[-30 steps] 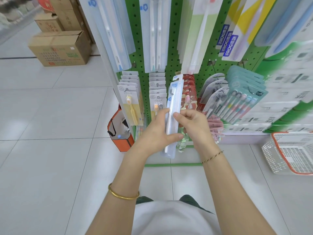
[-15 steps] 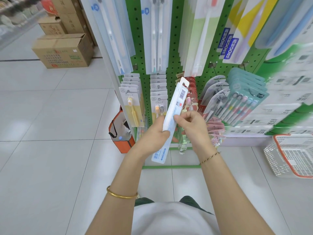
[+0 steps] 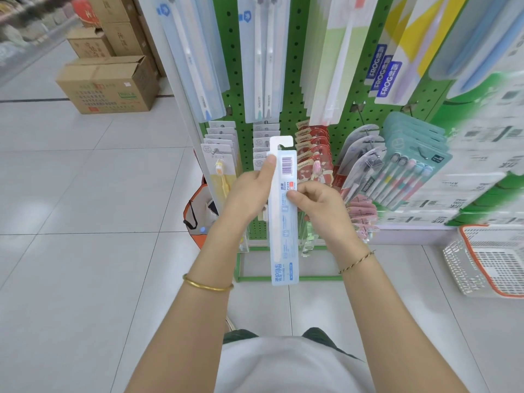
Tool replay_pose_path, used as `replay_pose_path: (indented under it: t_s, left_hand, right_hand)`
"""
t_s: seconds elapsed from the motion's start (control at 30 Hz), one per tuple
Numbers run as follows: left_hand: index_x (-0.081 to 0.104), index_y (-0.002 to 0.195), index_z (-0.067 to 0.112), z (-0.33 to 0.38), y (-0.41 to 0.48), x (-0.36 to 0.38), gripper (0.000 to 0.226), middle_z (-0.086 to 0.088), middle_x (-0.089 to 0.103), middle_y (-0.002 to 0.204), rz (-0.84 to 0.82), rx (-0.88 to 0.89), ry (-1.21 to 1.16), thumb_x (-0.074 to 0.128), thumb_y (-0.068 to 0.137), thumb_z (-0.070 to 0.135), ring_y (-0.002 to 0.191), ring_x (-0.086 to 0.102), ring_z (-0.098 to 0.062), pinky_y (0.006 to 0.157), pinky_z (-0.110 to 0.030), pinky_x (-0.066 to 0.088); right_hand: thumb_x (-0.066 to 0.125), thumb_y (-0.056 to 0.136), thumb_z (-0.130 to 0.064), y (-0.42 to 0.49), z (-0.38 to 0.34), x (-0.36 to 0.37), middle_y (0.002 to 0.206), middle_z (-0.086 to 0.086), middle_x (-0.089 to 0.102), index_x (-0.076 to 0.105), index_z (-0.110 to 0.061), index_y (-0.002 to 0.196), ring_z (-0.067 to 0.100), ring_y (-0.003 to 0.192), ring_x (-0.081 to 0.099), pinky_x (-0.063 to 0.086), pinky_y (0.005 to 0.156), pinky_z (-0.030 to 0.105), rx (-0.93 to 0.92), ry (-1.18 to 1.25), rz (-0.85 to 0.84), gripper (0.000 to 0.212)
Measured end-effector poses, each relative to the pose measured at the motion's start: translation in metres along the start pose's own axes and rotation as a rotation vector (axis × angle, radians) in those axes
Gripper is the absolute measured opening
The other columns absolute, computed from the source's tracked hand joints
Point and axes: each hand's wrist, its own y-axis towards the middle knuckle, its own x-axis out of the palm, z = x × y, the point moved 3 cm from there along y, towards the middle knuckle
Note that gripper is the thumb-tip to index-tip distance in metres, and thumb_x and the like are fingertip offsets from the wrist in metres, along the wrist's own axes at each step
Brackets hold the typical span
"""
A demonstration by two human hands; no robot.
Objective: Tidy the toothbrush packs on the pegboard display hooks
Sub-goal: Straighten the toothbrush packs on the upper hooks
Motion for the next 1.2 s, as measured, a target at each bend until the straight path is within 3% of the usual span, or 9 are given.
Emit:
replay_pose_path:
  t_s: [0.07,0.17,0.3,0.47,0.6,0.7,0.83,1.03,1.2]
  left_hand:
    - [0.066,0.094,-0.001,0.010,0.005,-0.009,0.082,-0.018,0.070,0.091,0.076,0.030,-0.016,0.027,0.087,0.071,0.086,0.067,-0.032,0.087,-0.047,0.053]
    - [0.056,0.077,0.013,0.021,0.012,-0.016,0.060,-0.023,0.062,0.081,0.155,0.103,0.016,0.033,0.089,0.067,0.070,0.058,-0.029,0.076,-0.041,0.051]
    - [0.045,0.073,0.013,0.022,0.017,-0.016,0.052,-0.009,0.051,0.073,0.183,0.142,0.057,0.038,0.093,0.060,0.065,0.047,-0.021,0.063,-0.035,0.038]
    - [0.044,0.075,0.012,0.018,0.016,-0.014,0.051,-0.011,0.053,0.077,0.160,0.152,0.044,0.040,0.093,0.059,0.068,0.050,-0.022,0.065,-0.038,0.042]
    - [0.056,0.086,-0.002,0.014,0.012,-0.014,0.066,-0.025,0.064,0.091,0.113,0.133,-0.001,0.043,0.088,0.063,0.075,0.060,-0.030,0.080,-0.050,0.053]
    - [0.059,0.091,-0.006,0.010,0.008,-0.010,0.065,-0.020,0.069,0.093,0.006,0.117,0.013,0.048,0.088,0.058,0.081,0.066,-0.033,0.079,-0.046,0.056]
    - [0.062,0.095,0.002,0.001,0.000,-0.003,0.039,-0.003,0.069,0.091,-0.170,0.097,0.099,0.051,0.096,0.040,0.068,0.062,-0.007,0.069,-0.029,0.050]
    - [0.063,0.115,0.011,-0.013,-0.013,0.004,0.029,-0.004,0.070,0.110,-0.487,0.056,0.284,0.064,0.090,0.027,0.098,0.066,-0.021,0.066,-0.023,0.050]
    - [0.060,0.120,0.015,-0.022,-0.022,0.004,0.035,-0.001,0.067,0.114,-0.598,-0.010,0.418,0.069,0.086,0.023,0.104,0.064,-0.022,0.089,-0.041,0.054]
  right_hand:
    - [0.062,0.091,-0.015,-0.001,-0.001,-0.001,0.077,0.007,0.057,0.060,0.004,0.078,0.006,0.062,0.044,0.035,0.057,0.016,-0.013,-0.012,-0.024,0.023]
    - [0.062,0.090,-0.015,-0.001,-0.003,-0.001,0.074,0.010,0.051,0.058,0.007,0.078,0.011,0.064,0.040,0.033,0.058,0.021,-0.040,-0.037,-0.043,0.025]
    - [0.061,0.090,-0.013,0.000,-0.007,-0.002,0.070,0.009,0.048,0.056,0.007,0.076,0.008,0.061,0.038,0.033,0.057,0.018,-0.068,-0.048,-0.051,0.025]
    - [0.061,0.091,-0.012,0.001,-0.008,-0.003,0.068,0.004,0.048,0.057,0.003,0.075,0.003,0.057,0.038,0.034,0.054,0.013,-0.061,-0.035,-0.050,0.022]
    - [0.060,0.092,-0.013,0.001,-0.009,-0.004,0.070,0.003,0.051,0.059,0.002,0.078,0.006,0.060,0.042,0.036,0.055,0.013,-0.043,-0.019,-0.043,0.020]
    - [0.057,0.093,-0.012,0.003,-0.012,-0.005,0.073,0.005,0.055,0.058,-0.003,0.076,0.006,0.059,0.046,0.038,0.054,0.012,-0.035,0.043,-0.033,0.020]
    - [0.057,0.093,-0.013,0.009,-0.012,-0.010,0.077,0.015,0.054,0.057,0.004,0.079,0.021,0.067,0.045,0.037,0.057,0.022,-0.033,0.046,0.008,0.023]
    - [0.057,0.093,-0.013,0.014,-0.020,-0.014,0.078,0.015,0.055,0.052,-0.014,0.067,0.022,0.070,0.047,0.040,0.063,0.034,-0.037,0.054,0.089,0.026]
    - [0.058,0.093,-0.015,0.015,-0.025,-0.012,0.081,0.022,0.057,0.053,-0.002,0.076,0.024,0.070,0.048,0.041,0.059,0.036,-0.059,0.046,0.103,0.022]
